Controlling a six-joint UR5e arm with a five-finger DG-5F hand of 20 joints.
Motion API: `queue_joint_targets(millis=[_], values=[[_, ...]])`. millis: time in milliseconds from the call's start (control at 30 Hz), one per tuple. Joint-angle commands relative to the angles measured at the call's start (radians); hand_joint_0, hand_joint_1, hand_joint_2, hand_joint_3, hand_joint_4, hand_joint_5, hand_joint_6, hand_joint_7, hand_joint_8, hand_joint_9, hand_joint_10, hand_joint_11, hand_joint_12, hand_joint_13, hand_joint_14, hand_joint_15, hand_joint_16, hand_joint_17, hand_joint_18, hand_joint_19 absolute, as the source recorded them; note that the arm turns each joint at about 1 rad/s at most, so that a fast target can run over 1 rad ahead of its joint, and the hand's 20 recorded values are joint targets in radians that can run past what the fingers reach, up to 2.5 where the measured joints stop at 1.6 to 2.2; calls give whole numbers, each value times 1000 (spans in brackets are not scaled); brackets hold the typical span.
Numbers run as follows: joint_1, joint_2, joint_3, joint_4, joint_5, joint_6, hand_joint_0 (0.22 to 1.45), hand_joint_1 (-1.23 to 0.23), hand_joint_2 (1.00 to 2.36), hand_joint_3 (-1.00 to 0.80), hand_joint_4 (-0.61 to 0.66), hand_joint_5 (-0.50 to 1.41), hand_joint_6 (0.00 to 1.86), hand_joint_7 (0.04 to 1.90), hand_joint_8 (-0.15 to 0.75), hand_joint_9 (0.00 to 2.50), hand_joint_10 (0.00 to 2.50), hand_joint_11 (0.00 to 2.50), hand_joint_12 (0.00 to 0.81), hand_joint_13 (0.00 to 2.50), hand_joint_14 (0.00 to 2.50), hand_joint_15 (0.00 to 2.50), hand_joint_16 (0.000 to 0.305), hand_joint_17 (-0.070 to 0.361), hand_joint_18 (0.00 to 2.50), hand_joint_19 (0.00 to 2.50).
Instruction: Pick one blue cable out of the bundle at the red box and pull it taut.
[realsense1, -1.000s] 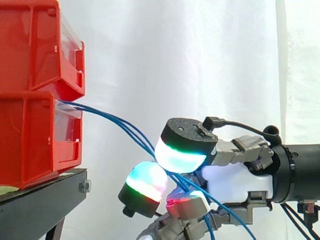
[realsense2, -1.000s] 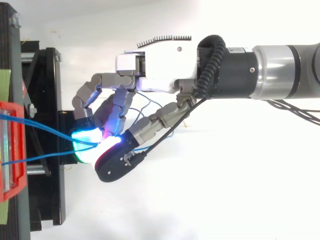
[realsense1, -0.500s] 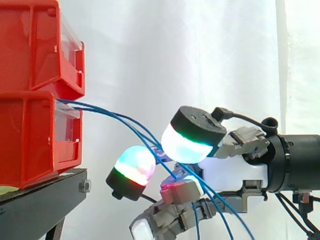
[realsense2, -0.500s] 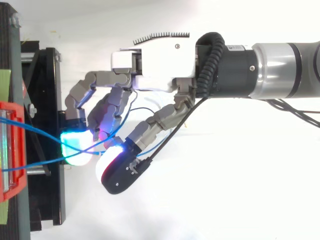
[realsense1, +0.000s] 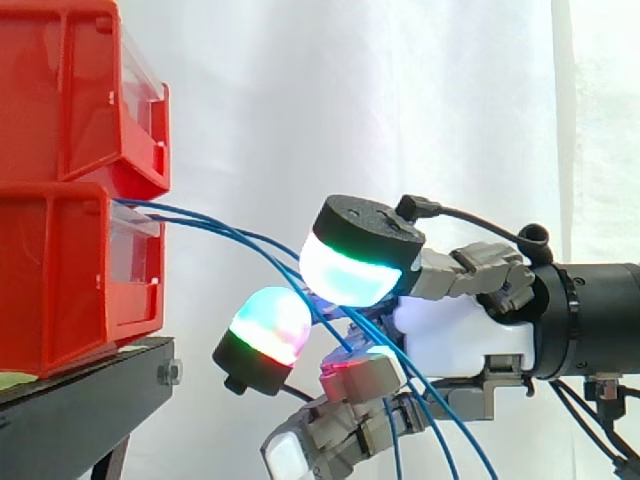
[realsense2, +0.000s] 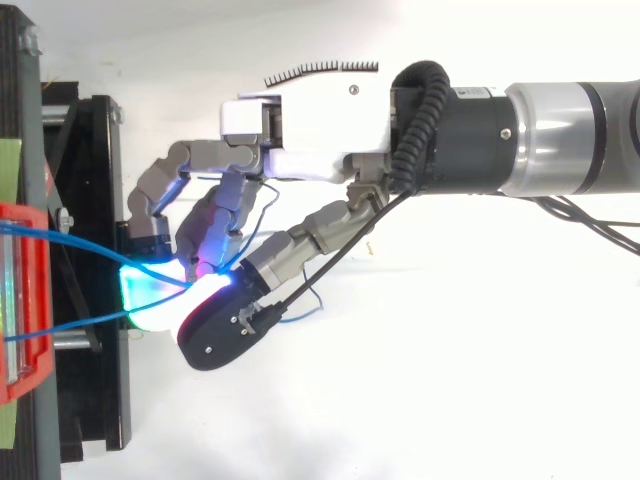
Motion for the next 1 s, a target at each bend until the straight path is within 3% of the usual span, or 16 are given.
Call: queue_joint_targets(millis=[0, 267, 433, 500, 600, 733, 967], values=[[-2, 1, 0, 0, -5, 0, 597, -755, 1013, -323, 134, -115, 871, 891, 405, 1209, 7, 1158, 405, 851, 12, 403, 56, 125, 610, 314], [-5, 18, 0, -17, -25, 2, 667, -875, 1010, -383, 142, -123, 872, 886, 405, 1192, 6, 1195, 398, 864, 14, 404, 55, 124, 635, 280], [-9, 47, 0, -75, -27, 2, 684, -902, 1002, -471, 157, -125, 872, 862, 403, 1181, 6, 1195, 399, 862, 13, 404, 55, 124, 635, 265], [-11, 55, 0, -103, -27, 2, 656, -897, 1000, -500, 190, -122, 869, 866, 404, 1180, 5, 1188, 397, 859, 13, 401, 55, 124, 632, 270], [-14, 72, 0, -150, -28, -6, 564, -777, 1000, -500, 205, -112, 871, 890, 408, 1198, 5, 1168, 401, 860, 12, 411, 56, 127, 624, 290], [-14, 79, 0, -166, -27, -8, 550, -666, 1001, -486, 164, -109, 868, 896, 413, 1198, 5, 1157, 411, 856, 14, 411, 58, 130, 610, 318], [-17, 92, 0, -207, -25, -8, 580, -719, 1014, -297, 141, -116, 877, 918, 404, 1183, 5, 1154, 412, 848, 12, 414, 57, 127, 593, 332]])
